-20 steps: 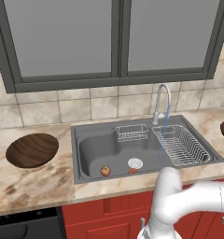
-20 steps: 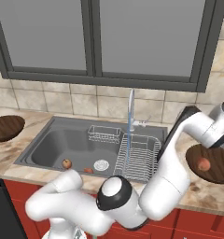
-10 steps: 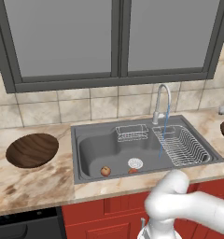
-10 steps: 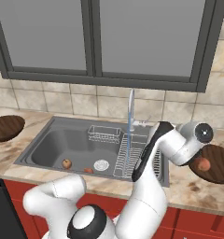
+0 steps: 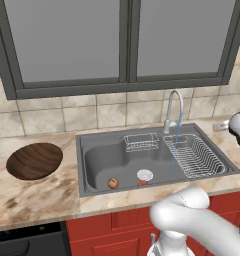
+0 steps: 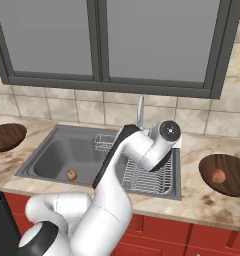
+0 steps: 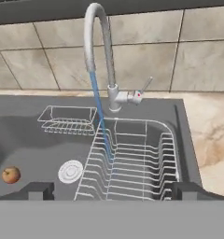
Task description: Pick the onions from the sink and place them in one bowl. Place the peach in the other bowl. Then turn off the sink faucet.
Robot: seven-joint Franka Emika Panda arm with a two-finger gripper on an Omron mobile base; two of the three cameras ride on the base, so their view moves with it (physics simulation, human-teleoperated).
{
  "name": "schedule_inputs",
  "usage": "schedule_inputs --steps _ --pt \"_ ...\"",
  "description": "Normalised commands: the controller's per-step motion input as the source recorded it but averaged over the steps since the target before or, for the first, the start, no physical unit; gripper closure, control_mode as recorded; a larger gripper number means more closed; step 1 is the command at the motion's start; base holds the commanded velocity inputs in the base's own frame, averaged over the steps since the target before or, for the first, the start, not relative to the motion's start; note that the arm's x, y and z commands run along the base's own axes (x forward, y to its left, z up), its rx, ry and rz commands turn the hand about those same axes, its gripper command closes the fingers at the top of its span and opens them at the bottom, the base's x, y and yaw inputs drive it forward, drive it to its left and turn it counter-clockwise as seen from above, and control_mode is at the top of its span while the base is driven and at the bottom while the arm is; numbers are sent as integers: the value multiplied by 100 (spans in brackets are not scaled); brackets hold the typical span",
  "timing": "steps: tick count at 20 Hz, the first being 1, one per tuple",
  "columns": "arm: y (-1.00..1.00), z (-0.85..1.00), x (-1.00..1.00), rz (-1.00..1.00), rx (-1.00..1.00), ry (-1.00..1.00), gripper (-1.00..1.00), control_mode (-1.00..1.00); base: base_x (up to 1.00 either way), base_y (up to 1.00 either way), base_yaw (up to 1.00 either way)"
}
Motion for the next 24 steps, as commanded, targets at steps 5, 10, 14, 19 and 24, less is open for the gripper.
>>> schedule_inputs --steps 5,10,14,19,24 --pt "100 45 -36 24 -24 39 -100 -100 0 0 0" --pt "100 1 -36 29 -18 43 -100 -100 0 0 0" --pt "100 -24 -38 32 -11 39 -100 -100 0 0 0" --pt "100 -42 -30 28 -5 33 -100 -100 0 0 0" --pt "100 -45 -19 22 0 27 -100 -100 0 0 0"
